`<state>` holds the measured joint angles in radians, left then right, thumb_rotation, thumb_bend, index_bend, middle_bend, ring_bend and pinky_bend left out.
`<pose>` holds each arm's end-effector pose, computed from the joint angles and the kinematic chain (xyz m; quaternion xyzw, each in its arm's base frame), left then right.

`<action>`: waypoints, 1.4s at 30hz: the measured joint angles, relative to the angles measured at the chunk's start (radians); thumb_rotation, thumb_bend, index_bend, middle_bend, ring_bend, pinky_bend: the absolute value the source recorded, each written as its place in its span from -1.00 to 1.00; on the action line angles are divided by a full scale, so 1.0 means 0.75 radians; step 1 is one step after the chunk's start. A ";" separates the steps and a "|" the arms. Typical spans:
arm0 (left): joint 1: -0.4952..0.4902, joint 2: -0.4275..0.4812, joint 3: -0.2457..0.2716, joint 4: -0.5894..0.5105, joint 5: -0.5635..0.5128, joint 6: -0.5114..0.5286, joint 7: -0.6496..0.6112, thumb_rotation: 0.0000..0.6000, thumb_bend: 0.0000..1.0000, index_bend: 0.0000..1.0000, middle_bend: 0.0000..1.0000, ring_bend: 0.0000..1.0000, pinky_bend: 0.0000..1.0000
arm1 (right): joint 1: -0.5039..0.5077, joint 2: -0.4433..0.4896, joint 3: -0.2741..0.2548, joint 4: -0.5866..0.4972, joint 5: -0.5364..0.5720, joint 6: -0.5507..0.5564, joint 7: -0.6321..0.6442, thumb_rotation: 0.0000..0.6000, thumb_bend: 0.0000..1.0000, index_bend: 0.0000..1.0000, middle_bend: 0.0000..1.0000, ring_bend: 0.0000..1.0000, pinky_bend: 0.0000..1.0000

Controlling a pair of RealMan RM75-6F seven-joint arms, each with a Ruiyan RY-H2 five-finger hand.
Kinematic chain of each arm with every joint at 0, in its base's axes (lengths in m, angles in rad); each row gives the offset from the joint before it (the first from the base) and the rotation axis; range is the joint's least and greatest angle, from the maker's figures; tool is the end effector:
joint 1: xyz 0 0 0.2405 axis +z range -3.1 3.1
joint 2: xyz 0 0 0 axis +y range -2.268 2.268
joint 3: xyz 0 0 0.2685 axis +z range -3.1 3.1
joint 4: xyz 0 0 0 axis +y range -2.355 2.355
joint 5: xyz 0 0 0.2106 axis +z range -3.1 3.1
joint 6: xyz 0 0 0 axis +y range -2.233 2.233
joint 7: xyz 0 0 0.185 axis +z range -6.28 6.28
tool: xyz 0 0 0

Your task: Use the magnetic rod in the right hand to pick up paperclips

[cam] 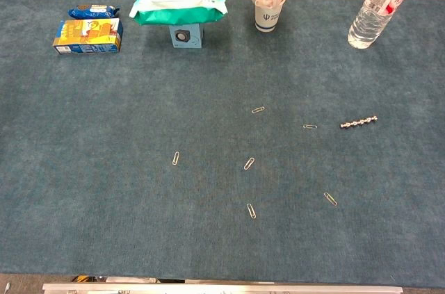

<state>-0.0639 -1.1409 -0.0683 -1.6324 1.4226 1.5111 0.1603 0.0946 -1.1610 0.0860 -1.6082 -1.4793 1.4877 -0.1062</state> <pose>-0.3306 0.2190 0.1672 -0.5807 -0.3653 -0.3450 0.6406 -0.3169 -0.2333 0.1584 0.5946 -0.3595 0.3804 0.6103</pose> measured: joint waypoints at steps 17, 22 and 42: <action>0.002 -0.001 -0.001 -0.004 -0.014 -0.005 0.014 1.00 -0.89 -0.55 -0.69 -0.74 -0.41 | 0.015 0.020 -0.015 0.010 -0.020 -0.039 0.016 1.00 -1.00 -0.55 -0.59 -0.70 0.13; 0.004 -0.004 0.003 -0.006 -0.002 0.000 0.017 1.00 -0.89 -0.55 -0.69 -0.74 -0.41 | 0.023 0.034 -0.033 0.009 -0.047 -0.057 0.029 1.00 -1.00 -0.52 -0.56 -0.70 0.07; 0.001 0.002 0.007 -0.001 0.001 -0.013 -0.003 1.00 -0.89 -0.55 -0.69 -0.74 -0.41 | 0.116 -0.027 -0.049 0.056 -0.040 -0.222 -0.067 1.00 -1.00 -0.28 -0.51 -0.70 -0.26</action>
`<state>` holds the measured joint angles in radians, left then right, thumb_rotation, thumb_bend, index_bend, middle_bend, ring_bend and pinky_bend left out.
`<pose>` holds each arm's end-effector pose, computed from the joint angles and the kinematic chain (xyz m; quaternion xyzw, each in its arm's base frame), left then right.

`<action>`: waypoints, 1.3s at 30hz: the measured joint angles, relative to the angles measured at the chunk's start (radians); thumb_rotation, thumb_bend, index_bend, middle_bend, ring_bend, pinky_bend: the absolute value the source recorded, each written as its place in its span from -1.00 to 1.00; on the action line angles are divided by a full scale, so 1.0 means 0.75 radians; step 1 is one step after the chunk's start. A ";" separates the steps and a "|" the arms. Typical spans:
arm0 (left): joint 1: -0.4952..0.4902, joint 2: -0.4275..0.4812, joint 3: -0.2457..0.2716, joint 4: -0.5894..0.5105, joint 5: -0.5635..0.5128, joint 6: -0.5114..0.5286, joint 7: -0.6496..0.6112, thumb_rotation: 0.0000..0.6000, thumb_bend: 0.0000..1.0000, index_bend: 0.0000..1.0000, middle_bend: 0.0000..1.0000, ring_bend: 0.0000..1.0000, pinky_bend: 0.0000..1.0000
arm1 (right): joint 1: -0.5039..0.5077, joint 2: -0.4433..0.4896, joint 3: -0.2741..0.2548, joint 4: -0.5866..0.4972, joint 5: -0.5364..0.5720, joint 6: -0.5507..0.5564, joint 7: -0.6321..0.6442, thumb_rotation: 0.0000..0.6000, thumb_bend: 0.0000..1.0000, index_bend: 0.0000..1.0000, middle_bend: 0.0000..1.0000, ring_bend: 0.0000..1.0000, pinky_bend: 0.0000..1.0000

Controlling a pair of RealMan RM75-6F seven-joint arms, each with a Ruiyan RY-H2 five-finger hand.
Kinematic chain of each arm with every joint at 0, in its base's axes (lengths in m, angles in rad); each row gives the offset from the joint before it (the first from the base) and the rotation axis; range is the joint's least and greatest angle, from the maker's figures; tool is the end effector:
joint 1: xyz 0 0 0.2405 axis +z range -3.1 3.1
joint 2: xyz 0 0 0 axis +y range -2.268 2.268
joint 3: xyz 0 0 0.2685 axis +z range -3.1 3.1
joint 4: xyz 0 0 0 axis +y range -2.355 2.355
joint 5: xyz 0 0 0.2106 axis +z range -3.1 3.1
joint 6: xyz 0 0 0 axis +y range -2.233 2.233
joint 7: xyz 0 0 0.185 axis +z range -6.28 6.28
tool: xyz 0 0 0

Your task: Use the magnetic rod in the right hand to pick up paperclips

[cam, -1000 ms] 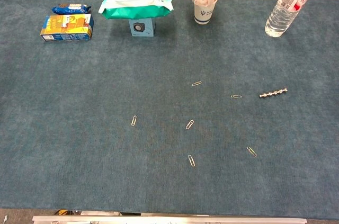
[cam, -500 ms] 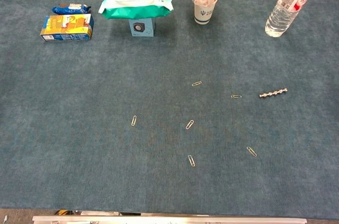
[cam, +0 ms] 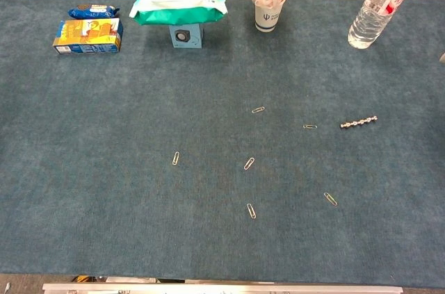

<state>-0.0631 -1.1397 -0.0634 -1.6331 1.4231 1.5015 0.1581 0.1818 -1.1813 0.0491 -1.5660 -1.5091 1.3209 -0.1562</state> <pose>-0.3317 0.2178 0.1650 -0.5836 -0.3699 -0.3413 0.6373 -0.3132 -0.2521 0.1184 0.6739 -0.3556 0.3291 0.5577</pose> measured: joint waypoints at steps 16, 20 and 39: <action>0.007 0.010 0.000 -0.002 0.003 0.009 -0.021 1.00 -0.89 -0.55 -0.69 -0.74 -0.41 | 0.161 -0.116 0.034 0.049 0.113 -0.235 -0.164 1.00 -0.73 -0.13 -0.51 -0.70 -0.31; 0.010 0.011 0.000 -0.003 0.002 0.012 -0.022 1.00 -0.89 -0.55 -0.69 -0.74 -0.41 | 0.191 -0.137 0.038 0.049 0.148 -0.278 -0.215 1.00 -0.68 -0.13 -0.51 -0.70 -0.33; 0.032 0.024 -0.001 -0.009 0.005 0.046 -0.049 1.00 -0.89 -0.56 -0.68 -0.73 -0.40 | 0.288 -0.256 0.004 0.098 0.248 -0.406 -0.362 1.00 -0.60 -0.13 -0.51 -0.71 -0.41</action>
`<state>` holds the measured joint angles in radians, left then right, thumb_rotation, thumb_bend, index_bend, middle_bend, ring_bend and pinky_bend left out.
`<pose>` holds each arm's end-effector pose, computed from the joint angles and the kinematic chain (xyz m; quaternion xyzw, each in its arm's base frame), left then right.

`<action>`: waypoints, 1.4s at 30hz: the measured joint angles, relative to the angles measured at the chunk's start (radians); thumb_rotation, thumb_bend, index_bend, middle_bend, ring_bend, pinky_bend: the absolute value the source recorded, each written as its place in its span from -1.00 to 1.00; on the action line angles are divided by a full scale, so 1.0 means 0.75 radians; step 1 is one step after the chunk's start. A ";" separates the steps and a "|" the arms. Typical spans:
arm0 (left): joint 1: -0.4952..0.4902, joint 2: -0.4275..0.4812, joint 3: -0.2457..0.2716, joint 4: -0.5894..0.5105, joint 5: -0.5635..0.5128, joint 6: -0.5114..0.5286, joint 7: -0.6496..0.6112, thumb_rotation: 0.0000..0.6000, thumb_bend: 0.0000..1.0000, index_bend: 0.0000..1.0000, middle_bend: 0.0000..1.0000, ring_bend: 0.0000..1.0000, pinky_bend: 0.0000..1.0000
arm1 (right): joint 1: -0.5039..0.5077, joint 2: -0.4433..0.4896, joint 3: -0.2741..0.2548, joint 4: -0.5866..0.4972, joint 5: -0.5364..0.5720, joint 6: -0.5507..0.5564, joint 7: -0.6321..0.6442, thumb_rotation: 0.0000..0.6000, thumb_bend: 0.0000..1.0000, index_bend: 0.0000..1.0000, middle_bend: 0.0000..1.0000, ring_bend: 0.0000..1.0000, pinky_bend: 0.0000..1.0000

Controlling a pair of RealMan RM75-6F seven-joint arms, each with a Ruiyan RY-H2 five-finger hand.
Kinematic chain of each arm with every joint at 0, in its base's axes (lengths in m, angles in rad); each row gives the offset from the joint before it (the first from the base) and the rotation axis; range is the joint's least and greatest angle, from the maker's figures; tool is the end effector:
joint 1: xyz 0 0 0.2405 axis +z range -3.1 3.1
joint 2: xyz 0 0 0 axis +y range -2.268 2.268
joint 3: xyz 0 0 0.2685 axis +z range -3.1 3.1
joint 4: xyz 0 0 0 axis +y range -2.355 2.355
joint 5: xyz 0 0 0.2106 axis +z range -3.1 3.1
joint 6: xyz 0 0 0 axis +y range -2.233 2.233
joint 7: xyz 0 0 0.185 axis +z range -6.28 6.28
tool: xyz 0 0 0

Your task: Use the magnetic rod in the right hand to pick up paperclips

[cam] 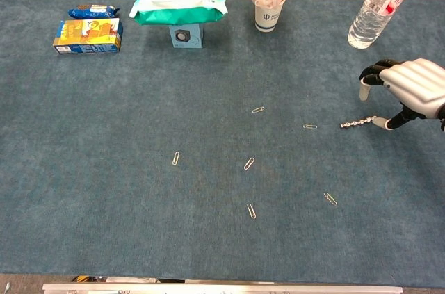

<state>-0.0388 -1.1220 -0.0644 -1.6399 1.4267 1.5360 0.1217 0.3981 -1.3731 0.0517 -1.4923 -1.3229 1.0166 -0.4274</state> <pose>-0.3338 0.2098 0.1763 -0.5676 -0.3725 -0.3523 0.6442 -0.2877 -0.3033 0.0156 0.7654 -0.3429 0.2334 0.4920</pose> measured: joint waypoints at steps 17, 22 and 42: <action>-0.002 -0.007 -0.001 -0.001 -0.013 -0.013 0.033 1.00 -0.89 -0.56 -0.68 -0.73 -0.40 | 0.011 0.012 -0.021 0.001 0.016 0.016 -0.001 1.00 -0.60 -0.13 -0.51 -0.71 -0.41; -0.003 -0.003 -0.005 0.002 -0.020 -0.019 0.018 1.00 -0.89 -0.56 -0.68 -0.73 -0.40 | 0.023 0.002 -0.023 0.006 0.036 -0.001 -0.012 1.00 -0.60 -0.13 -0.51 -0.71 -0.41; 0.004 0.003 -0.006 -0.002 -0.015 -0.009 0.006 1.00 -0.89 -0.56 -0.68 -0.73 -0.40 | 0.058 -0.040 -0.044 0.012 0.070 -0.032 -0.078 1.00 -0.55 -0.08 -0.51 -0.71 -0.41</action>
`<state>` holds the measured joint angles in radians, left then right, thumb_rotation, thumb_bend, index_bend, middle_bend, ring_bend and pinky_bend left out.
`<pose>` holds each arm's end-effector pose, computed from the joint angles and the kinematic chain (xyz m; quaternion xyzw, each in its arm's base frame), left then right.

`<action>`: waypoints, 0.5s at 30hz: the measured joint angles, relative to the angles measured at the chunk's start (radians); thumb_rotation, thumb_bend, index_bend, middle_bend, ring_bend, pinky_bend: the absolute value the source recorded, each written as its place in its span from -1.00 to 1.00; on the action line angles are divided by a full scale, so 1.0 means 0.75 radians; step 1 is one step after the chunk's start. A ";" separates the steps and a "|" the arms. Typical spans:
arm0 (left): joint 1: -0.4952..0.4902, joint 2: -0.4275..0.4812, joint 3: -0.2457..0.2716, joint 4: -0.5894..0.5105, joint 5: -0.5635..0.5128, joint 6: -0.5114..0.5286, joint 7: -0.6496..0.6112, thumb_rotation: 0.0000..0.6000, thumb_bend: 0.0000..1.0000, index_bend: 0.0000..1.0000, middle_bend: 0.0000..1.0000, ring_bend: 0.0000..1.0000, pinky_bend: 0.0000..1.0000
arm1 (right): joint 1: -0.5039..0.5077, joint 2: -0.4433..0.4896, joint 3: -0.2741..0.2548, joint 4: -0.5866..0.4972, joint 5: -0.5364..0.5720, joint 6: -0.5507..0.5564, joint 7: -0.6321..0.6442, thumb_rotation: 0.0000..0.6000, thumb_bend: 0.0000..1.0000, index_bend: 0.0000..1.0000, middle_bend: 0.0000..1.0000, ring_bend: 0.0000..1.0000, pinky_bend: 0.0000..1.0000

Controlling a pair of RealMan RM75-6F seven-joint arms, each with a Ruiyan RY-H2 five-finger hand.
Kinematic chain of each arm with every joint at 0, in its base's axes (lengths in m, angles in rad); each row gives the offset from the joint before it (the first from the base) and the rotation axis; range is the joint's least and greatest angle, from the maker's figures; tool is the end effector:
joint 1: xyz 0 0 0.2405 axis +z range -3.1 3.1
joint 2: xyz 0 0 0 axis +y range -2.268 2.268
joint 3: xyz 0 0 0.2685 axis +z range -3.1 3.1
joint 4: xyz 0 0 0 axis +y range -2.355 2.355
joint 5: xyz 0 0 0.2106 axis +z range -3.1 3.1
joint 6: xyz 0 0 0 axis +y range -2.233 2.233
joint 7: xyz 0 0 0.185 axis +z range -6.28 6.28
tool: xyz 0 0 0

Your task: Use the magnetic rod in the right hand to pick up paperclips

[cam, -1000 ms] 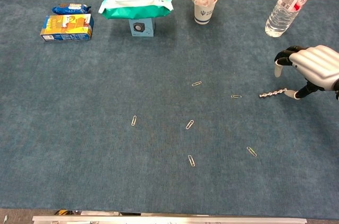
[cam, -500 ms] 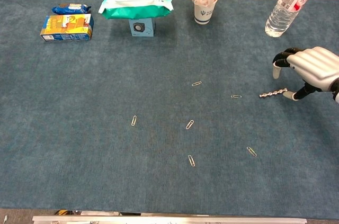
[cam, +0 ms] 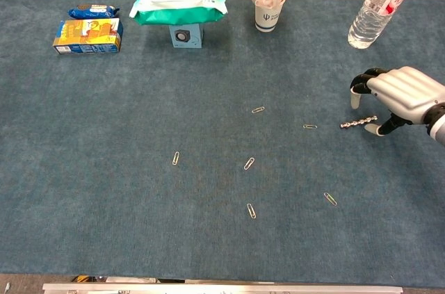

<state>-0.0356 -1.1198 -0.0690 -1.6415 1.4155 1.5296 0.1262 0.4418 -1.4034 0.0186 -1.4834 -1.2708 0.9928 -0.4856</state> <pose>-0.3362 0.2094 0.1773 -0.5649 -0.3751 -0.3471 0.6479 -0.2843 -0.3045 -0.0021 0.7830 -0.3356 0.2103 0.4796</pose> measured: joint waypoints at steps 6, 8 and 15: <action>0.001 0.004 0.000 -0.002 0.001 -0.001 -0.008 1.00 -0.89 -0.56 -0.68 -0.73 -0.40 | 0.017 -0.020 -0.001 0.007 0.028 -0.019 -0.045 1.00 -0.54 -0.07 -0.51 -0.71 -0.41; 0.002 0.005 0.000 -0.002 0.001 0.000 -0.008 1.00 -0.89 -0.56 -0.68 -0.73 -0.40 | 0.022 -0.025 -0.001 0.007 0.039 -0.024 -0.061 1.00 -0.52 -0.06 -0.51 -0.71 -0.41; 0.005 0.006 -0.001 -0.002 0.000 0.004 -0.012 1.00 -0.89 -0.56 -0.68 -0.73 -0.40 | 0.038 -0.047 -0.006 0.010 0.073 -0.033 -0.118 1.00 -0.51 -0.06 -0.51 -0.71 -0.41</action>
<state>-0.0317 -1.1153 -0.0694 -1.6429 1.4155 1.5329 0.1173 0.4701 -1.4388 0.0144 -1.4761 -1.2159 0.9681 -0.5742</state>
